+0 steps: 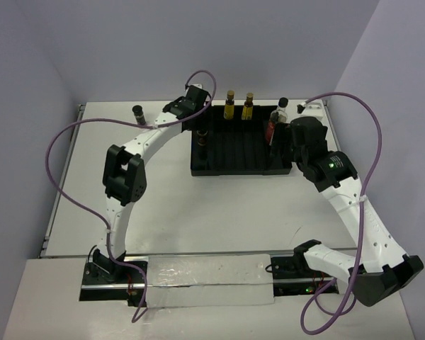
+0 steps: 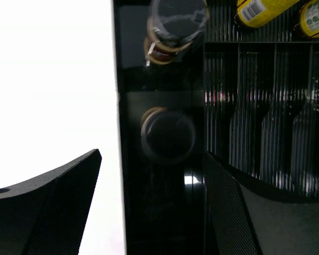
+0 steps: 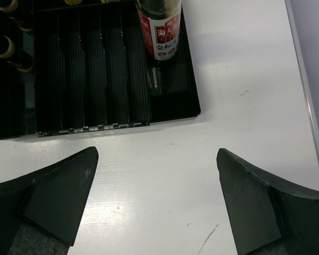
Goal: Organize the condiment bottles
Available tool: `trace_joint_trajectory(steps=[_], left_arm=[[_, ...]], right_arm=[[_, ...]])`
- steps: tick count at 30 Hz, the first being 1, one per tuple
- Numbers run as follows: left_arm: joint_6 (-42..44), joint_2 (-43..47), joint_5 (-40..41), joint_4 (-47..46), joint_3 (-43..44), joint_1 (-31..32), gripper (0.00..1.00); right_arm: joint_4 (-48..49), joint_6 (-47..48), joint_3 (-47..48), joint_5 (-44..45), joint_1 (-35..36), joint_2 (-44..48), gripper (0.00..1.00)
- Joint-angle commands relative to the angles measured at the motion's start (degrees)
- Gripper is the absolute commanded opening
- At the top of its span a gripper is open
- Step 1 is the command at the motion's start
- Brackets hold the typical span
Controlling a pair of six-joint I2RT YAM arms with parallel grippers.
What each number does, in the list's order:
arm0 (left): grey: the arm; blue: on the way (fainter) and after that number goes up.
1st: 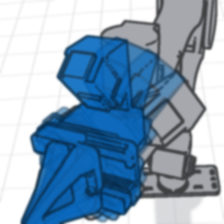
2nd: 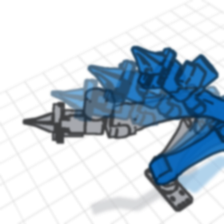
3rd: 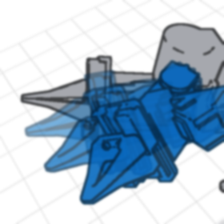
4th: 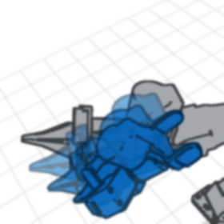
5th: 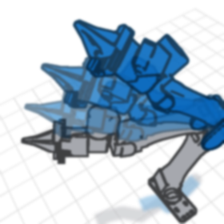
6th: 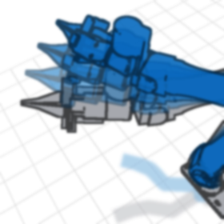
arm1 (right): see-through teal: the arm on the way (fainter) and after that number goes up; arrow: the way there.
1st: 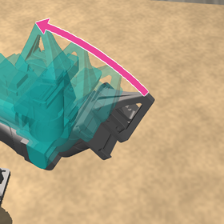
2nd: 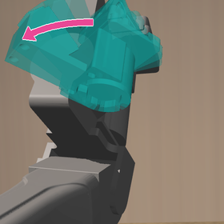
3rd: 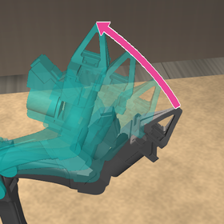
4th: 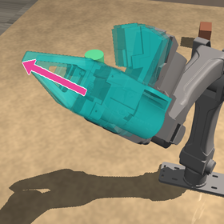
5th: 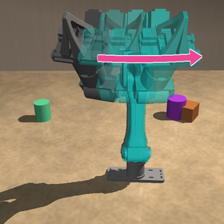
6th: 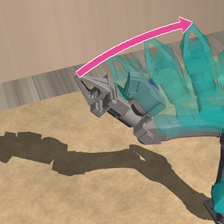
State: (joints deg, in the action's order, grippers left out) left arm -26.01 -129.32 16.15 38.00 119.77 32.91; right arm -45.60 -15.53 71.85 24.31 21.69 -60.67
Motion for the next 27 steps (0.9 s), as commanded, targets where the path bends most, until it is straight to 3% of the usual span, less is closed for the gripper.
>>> trace_joint_trajectory(steps=[1,4,8,12,16,22,27], left_arm=[[-0.6,14.9,6.0,-2.7,-3.3,0.0,0.85],[-1.5,19.3,9.1,-2.9,-8.2,-1.9,0.85],[-3.6,23.6,7.3,-4.0,-14.5,-10.6,0.85],[-4.2,22.1,7.6,-3.7,-16.4,-17.8,0.86],[-3.2,16.8,5.6,-3.1,-12.1,-22.5,0.87],[-2.0,5.1,3.5,-1.6,-2.2,-25.0,0.92],[-0.9,0.7,1.5,-2.4,2.7,-26.4,0.93]], right_arm=[[2.7,0.1,0.8,-2.0,-0.2,-1.1,1.0],[3.5,0.1,0.8,-2.4,-0.2,-1.3,1.0],[3.5,0.1,0.8,-3.0,-0.2,-2.2,1.0],[3.6,0.1,1.9,-4.4,-0.1,-3.3,1.0],[4.0,0.1,2.2,-5.0,-0.1,-3.5,1.0],[1.6,0.1,5.1,-4.7,0.0,-5.6,1.0],[1.0,0.1,5.6,-4.7,0.0,-6.0,1.0]])
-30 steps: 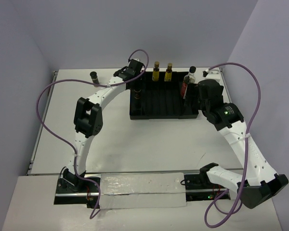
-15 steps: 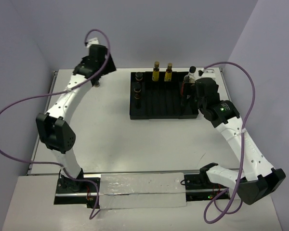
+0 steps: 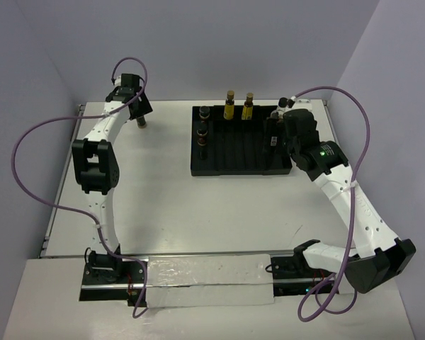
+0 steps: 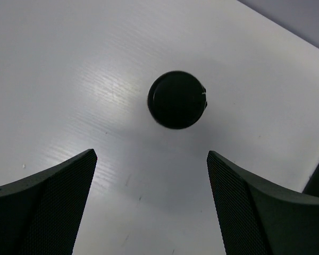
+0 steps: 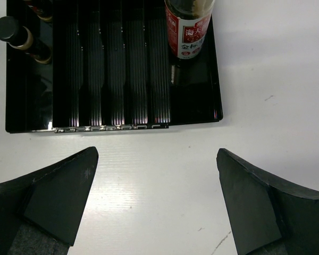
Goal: Organize the condiment bottles
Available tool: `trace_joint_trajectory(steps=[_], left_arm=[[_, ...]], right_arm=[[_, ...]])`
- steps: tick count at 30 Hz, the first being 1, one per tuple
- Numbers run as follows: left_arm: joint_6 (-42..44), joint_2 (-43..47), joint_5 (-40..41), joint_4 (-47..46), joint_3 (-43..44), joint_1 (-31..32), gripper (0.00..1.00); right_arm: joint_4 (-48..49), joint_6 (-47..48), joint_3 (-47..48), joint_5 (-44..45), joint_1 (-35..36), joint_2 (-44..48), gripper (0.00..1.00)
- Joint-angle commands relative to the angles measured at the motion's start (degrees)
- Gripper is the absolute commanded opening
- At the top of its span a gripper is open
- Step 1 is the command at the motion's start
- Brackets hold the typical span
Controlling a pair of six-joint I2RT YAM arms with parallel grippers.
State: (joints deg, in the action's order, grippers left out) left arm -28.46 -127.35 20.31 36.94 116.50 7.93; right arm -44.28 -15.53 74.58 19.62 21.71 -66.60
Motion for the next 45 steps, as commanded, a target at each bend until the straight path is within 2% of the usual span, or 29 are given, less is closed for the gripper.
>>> trace_joint_trajectory(steps=[1,12,22,29,33,35,38,42,45], left_arm=[[1.8,-2.2,-3.0,-1.8,6.4,-1.6,0.93],[4.8,-9.7,-2.8,-3.5,12.3,-2.4,0.86],[5.2,-11.4,-5.7,-5.3,14.5,-2.3,0.8],[5.2,-11.7,-6.2,-6.1,14.4,-2.3,0.66],[5.6,-11.7,-5.8,-6.2,14.3,-2.3,0.54],[6.0,-11.5,-5.6,-6.2,14.1,-2.3,0.43],[6.5,-10.7,-5.9,-5.7,13.9,-2.3,0.13],[6.7,-8.2,-5.3,-4.2,12.5,-1.8,0.1],[7.6,0.6,-2.5,-4.9,7.0,-0.1,0.1]], right_arm=[[-0.5,0.1,3.0,-0.1,0.0,-0.2,1.0],[-1.2,0.1,3.8,-0.6,0.6,-0.8,1.0],[-1.4,0.1,4.1,0.0,1.0,-0.8,1.0],[-1.4,0.1,3.7,0.1,1.1,-0.6,1.0],[-1.4,0.1,3.7,-0.2,1.2,-0.6,1.0],[-1.4,0.1,3.6,-0.1,1.2,-0.5,1.0],[-1.5,0.1,3.7,0.1,1.2,-0.5,1.0],[-1.4,0.1,3.8,-0.1,1.3,-0.5,1.0],[-1.0,0.1,3.4,-0.1,1.4,-0.2,1.0]])
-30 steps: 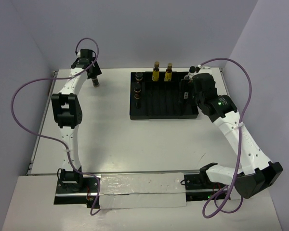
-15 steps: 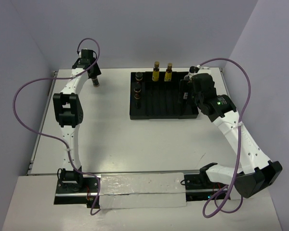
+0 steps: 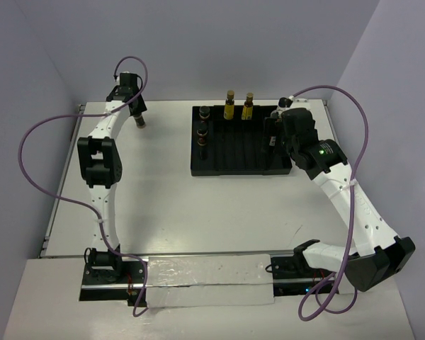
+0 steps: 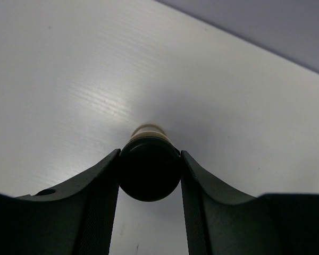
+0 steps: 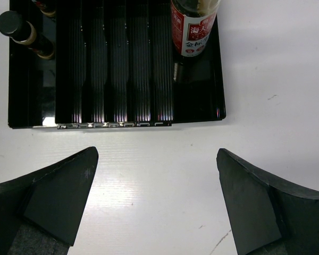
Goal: Organize the condiment bottles
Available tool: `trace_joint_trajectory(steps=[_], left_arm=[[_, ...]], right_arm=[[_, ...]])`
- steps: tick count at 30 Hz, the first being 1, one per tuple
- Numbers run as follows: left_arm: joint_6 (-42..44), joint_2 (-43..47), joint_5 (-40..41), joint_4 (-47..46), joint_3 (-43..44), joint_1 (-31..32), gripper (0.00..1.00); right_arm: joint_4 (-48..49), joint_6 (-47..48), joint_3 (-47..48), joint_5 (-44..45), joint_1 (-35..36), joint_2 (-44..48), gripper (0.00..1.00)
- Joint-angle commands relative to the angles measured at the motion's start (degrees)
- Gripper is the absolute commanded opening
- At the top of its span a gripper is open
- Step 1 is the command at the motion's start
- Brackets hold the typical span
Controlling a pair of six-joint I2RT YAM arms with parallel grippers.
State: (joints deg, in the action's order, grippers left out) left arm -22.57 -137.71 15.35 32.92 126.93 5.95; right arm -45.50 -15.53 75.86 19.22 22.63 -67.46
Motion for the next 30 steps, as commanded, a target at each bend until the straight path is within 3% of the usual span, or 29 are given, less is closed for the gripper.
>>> trace_joint_trajectory(steps=[1,9,15,23,30], left_arm=[[2.2,14.4,3.1,-1.5,-7.2,2.6,0.1],[2.6,31.9,4.4,1.3,-19.6,12.3,0.1],[-1.1,38.4,1.0,1.4,-25.9,20.3,0.1],[-4.2,35.0,-1.7,-2.6,-27.6,28.3,0.1],[-4.6,30.8,-1.3,-3.4,-27.6,31.0,0.1]], right_arm=[[0.5,0.1,1.8,0.3,0.6,0.8,1.0],[2.1,0.1,1.8,-0.3,1.4,1.0,1.0],[3.0,0.1,0.8,0.5,1.5,1.7,1.0],[3.0,0.1,0.3,1.9,1.5,3.3,1.0],[2.7,0.1,-1.2,3.1,1.5,5.1,1.0]])
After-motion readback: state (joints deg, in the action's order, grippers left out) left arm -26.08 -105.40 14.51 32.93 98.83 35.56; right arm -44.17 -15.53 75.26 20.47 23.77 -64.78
